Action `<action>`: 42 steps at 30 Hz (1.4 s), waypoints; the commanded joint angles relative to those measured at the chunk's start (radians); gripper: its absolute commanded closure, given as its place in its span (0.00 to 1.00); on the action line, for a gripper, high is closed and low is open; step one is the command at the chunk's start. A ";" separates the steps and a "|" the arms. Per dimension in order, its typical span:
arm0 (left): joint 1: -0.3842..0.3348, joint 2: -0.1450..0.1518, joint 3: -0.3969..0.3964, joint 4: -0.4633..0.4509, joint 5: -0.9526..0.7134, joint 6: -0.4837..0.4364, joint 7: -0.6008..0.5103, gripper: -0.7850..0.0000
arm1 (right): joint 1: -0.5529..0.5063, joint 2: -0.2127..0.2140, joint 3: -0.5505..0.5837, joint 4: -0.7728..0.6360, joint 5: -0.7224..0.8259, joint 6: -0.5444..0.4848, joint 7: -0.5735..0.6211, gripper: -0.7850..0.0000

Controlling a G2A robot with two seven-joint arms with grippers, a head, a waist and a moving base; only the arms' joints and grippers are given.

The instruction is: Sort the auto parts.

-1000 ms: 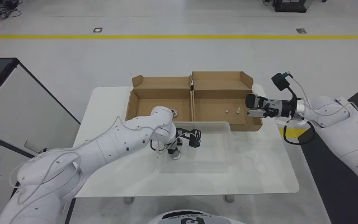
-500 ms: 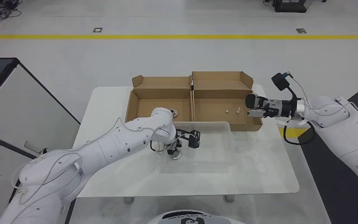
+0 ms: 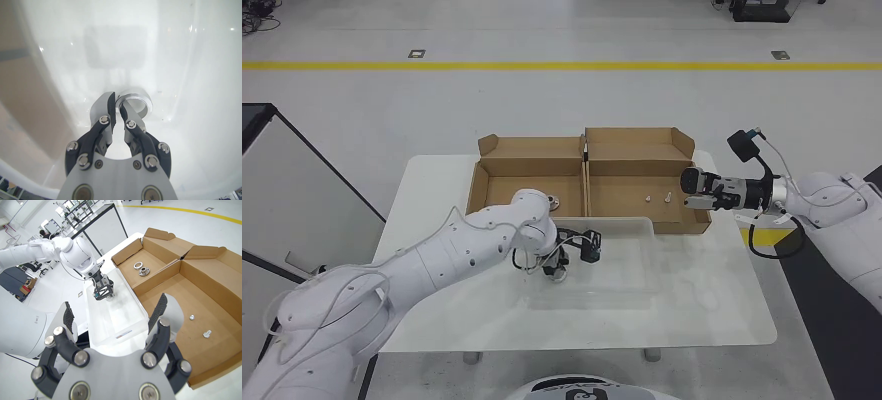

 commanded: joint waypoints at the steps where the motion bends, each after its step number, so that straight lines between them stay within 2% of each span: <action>1: -0.020 0.002 0.000 -0.018 -0.028 0.006 -0.006 1.00 | 0.000 0.000 0.000 0.000 0.000 0.000 0.000 0.00; 5: -0.074 0.013 -0.008 -0.078 -0.116 0.019 -0.019 1.00 | 0.000 0.000 0.000 0.000 0.000 0.000 0.000 0.00; 9: -0.108 0.036 -0.047 -0.142 -0.193 0.030 -0.029 1.00 | 0.000 0.000 0.000 0.000 0.000 0.000 0.000 0.00; 15: -0.126 0.089 -0.127 -0.221 -0.251 0.007 -0.007 1.00 | 0.000 0.000 0.000 0.000 0.000 0.000 0.000 0.00; 22: -0.110 0.157 -0.237 -0.310 -0.311 -0.039 0.041 1.00 | 0.000 0.000 0.000 0.000 0.000 0.000 0.000 0.00; 29: -0.007 0.226 -0.388 -0.325 -0.399 -0.097 0.184 1.00 | 0.000 0.000 0.000 0.000 0.000 0.000 0.000 0.00; 42: 0.208 0.334 -0.669 -0.364 -0.500 -0.218 0.344 1.00 | 0.000 0.000 0.000 0.000 0.000 0.000 0.000 0.00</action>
